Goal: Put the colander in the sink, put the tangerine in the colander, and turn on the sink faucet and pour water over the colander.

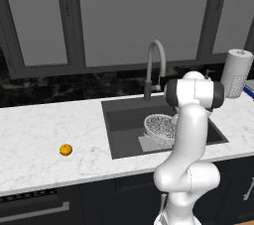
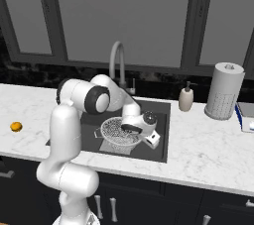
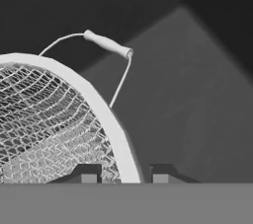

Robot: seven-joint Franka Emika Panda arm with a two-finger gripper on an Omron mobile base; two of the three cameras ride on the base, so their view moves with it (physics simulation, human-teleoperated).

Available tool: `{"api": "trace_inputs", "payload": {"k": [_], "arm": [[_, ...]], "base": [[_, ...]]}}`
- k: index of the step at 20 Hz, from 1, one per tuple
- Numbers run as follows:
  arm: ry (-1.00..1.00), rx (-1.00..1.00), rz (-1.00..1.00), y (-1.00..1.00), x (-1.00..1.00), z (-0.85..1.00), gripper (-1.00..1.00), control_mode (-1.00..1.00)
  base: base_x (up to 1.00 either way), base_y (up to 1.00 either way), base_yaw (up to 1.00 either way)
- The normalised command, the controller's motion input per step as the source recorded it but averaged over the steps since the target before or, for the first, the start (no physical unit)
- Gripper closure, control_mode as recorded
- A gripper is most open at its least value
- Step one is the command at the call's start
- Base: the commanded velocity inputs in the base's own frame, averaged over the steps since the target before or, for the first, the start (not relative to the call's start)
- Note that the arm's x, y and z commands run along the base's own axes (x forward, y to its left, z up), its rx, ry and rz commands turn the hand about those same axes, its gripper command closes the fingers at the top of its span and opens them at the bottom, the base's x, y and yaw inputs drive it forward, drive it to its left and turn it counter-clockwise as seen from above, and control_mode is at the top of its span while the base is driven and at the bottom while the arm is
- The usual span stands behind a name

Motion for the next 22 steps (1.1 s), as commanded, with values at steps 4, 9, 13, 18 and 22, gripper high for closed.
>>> {"api": "trace_inputs", "payload": {"k": [4, 9, 13, 18, 22], "arm": [[0.0, 0.0, 0.0, 0.16, 0.0, -0.05, 1.0, -1.0], [0.0, 0.0, 0.0, 0.35, 0.0, 0.0, 1.0, -1.0], [0.0, 0.0, 0.0, 0.34, 0.0, 0.0, 1.0, -1.0], [0.0, 0.0, 0.0, 0.11, 0.0, 0.0, -1.0, -1.0], [0.0, 0.0, 0.0, 0.0, 0.0, 0.0, -1.0, -1.0]], "base": [[0.0, 0.0, 0.0], [0.0, 0.0, 0.0], [0.0, 0.0, 0.0], [0.0, 0.0, 0.0], [0.0, 0.0, 0.0]]}}
